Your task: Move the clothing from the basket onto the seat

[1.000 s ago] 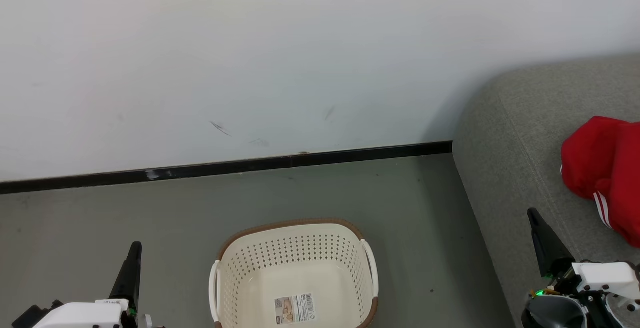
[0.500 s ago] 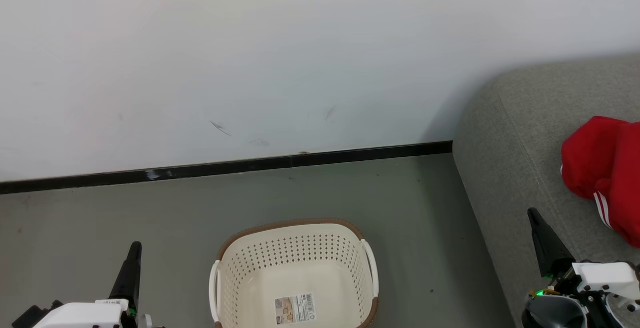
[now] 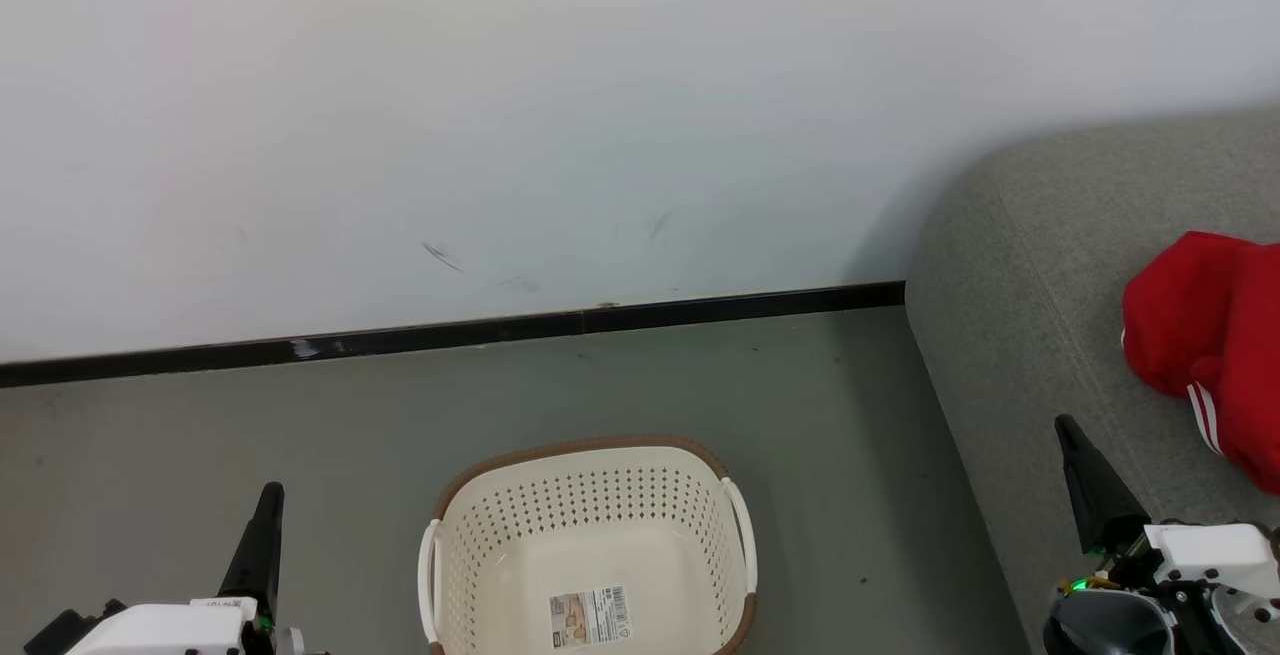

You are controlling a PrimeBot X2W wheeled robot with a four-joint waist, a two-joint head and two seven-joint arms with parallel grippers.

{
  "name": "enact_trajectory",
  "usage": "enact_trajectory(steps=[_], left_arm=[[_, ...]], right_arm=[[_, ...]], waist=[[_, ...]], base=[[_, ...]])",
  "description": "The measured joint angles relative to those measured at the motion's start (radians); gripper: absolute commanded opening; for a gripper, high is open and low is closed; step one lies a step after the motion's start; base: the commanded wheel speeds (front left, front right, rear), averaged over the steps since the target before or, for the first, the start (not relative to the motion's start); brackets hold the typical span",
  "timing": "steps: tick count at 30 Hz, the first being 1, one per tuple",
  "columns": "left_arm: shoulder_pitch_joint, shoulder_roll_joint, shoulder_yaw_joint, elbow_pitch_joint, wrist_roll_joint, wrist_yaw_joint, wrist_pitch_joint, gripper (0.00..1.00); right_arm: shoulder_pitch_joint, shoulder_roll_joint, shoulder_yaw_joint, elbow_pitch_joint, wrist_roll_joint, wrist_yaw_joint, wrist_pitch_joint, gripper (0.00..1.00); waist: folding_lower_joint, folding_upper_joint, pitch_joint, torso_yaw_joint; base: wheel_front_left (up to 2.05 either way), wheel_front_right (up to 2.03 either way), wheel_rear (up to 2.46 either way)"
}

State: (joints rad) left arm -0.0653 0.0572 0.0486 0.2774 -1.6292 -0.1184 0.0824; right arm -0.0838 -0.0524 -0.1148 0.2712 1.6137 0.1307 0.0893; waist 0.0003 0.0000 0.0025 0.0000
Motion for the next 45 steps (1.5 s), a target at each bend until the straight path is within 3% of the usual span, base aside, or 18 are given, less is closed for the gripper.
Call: enact_trajectory(steps=[45], left_arm=[[0.000, -0.002, 0.002, 0.000, 0.000, 0.000, 0.000, 0.00]], right_arm=[[0.000, 0.002, -0.002, 0.000, 0.000, 0.000, 0.000, 0.00]], waist=[[-0.0001, 0.0000, 0.000, 0.000]], base=[[0.00, 0.00, 0.00]])
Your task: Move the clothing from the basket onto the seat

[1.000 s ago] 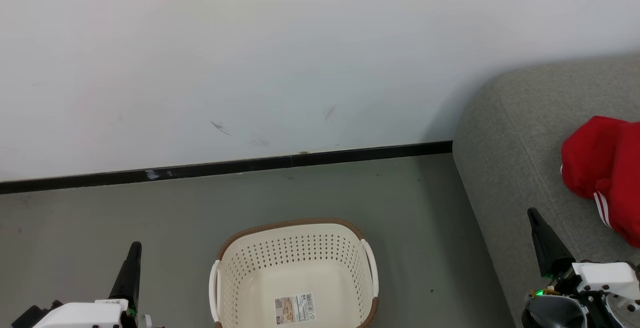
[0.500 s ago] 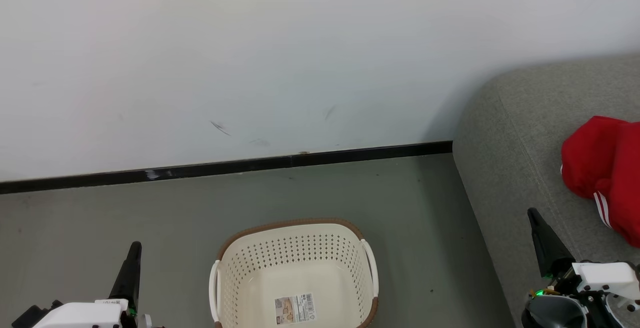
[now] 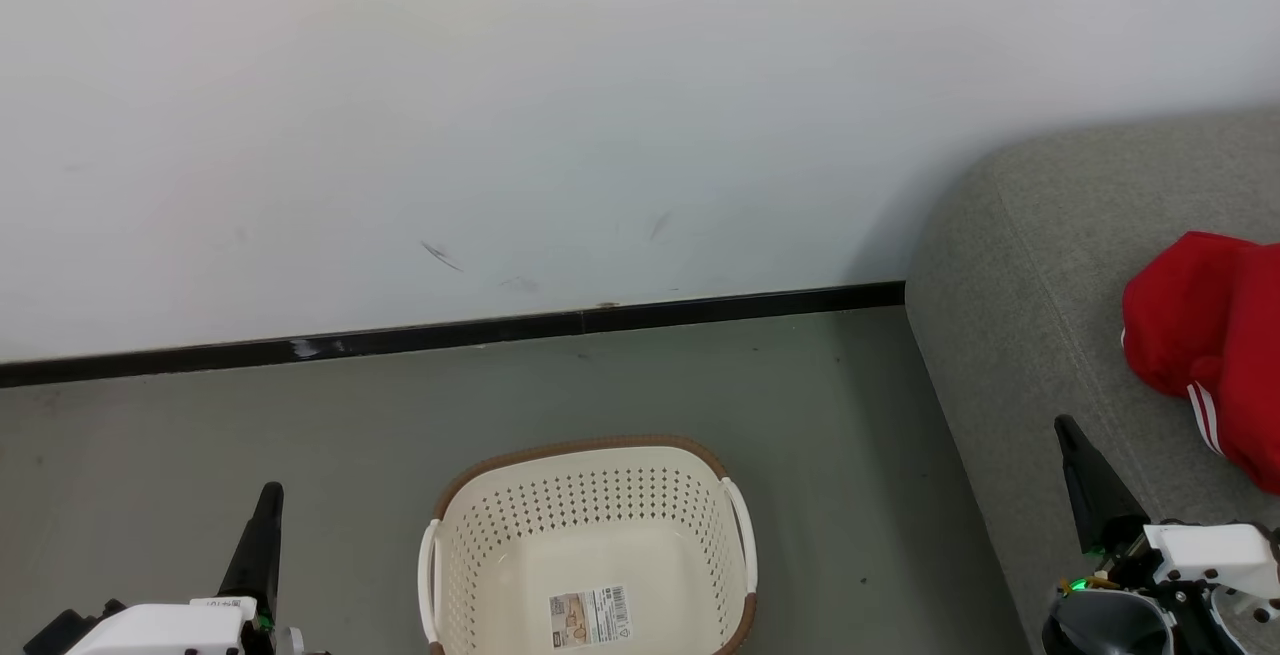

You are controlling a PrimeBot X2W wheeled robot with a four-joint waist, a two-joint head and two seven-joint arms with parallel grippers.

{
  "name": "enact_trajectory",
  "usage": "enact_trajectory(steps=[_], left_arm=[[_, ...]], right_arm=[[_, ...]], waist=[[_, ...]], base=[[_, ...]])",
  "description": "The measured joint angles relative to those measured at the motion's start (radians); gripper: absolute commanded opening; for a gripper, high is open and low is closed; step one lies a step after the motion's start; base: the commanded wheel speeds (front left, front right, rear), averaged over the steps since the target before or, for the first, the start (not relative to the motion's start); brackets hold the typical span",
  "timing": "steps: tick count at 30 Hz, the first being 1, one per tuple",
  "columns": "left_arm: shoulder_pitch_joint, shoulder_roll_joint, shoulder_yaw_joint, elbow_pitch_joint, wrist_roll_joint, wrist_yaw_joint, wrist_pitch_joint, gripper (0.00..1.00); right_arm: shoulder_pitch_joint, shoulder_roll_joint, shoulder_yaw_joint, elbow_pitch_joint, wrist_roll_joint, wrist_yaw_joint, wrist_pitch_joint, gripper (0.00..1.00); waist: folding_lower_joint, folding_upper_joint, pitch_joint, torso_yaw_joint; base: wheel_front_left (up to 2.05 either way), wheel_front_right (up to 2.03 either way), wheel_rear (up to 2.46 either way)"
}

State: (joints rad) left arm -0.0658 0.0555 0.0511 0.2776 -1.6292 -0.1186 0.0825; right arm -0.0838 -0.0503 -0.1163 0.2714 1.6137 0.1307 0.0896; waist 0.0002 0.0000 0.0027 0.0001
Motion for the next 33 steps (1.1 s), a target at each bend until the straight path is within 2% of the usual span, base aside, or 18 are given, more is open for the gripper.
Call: enact_trajectory(steps=[33], left_arm=[[0.000, -0.002, 0.002, -0.001, 0.000, 0.000, 0.005, 0.00]], right_arm=[[0.000, 0.001, -0.001, 0.000, 0.000, 0.000, 0.002, 0.00]], waist=[[-0.0001, 0.0000, 0.000, 0.000]], base=[[0.00, 0.00, 0.00]])
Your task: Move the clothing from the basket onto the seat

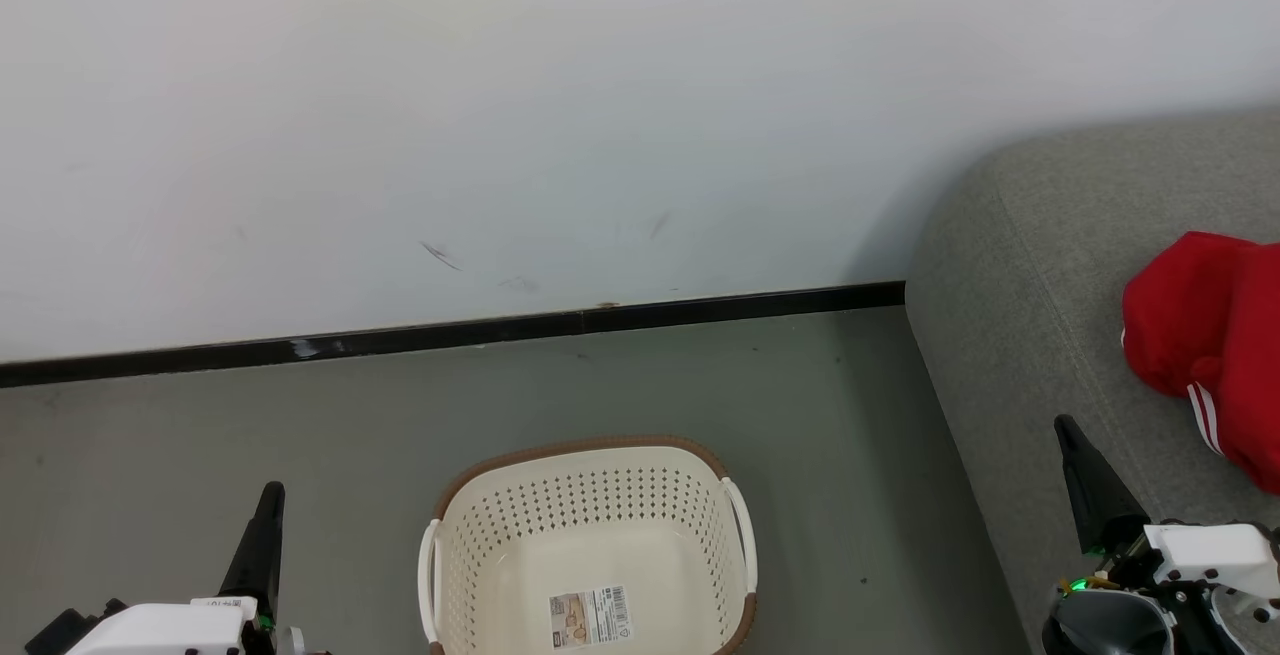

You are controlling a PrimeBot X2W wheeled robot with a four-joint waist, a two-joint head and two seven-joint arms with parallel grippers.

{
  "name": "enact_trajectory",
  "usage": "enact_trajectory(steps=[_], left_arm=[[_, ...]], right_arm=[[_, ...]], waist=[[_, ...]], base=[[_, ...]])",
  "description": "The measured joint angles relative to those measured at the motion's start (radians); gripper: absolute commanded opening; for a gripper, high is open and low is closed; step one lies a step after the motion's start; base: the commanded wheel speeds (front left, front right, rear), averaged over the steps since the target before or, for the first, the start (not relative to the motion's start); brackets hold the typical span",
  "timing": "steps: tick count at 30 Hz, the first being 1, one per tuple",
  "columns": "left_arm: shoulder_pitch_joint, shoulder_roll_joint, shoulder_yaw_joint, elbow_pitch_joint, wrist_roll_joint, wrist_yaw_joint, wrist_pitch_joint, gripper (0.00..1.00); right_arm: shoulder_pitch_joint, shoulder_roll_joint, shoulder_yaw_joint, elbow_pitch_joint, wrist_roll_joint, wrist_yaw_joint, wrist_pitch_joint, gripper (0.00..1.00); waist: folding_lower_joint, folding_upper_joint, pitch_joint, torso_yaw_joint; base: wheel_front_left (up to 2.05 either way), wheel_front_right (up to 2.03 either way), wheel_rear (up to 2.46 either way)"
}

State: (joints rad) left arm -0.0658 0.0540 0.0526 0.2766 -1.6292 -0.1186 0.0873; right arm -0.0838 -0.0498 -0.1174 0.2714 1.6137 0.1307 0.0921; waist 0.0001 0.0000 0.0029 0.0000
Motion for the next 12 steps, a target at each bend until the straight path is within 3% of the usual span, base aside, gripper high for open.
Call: enact_trajectory(steps=[12], left_arm=[[0.000, 0.000, 0.001, 0.000, 0.000, 0.000, 0.000, 0.00]], right_arm=[[0.000, 0.000, 0.000, 0.000, 0.000, 0.000, 0.000, 0.00]], waist=[[0.0000, 0.0000, 0.000, 0.000]], base=[[0.00, 0.00, 0.00]])
